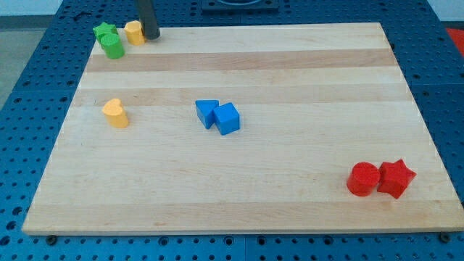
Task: Push yellow heart towards center left
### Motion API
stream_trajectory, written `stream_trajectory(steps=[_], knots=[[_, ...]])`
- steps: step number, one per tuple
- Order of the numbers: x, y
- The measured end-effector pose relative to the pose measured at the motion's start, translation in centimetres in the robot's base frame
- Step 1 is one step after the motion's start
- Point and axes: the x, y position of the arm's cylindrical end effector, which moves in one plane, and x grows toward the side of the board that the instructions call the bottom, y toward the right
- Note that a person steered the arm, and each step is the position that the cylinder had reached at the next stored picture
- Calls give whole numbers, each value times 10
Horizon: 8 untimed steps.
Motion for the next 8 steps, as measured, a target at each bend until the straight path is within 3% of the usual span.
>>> stream_trajectory(steps=[2,5,8], knots=[[0,-31],[54,19],[185,71]])
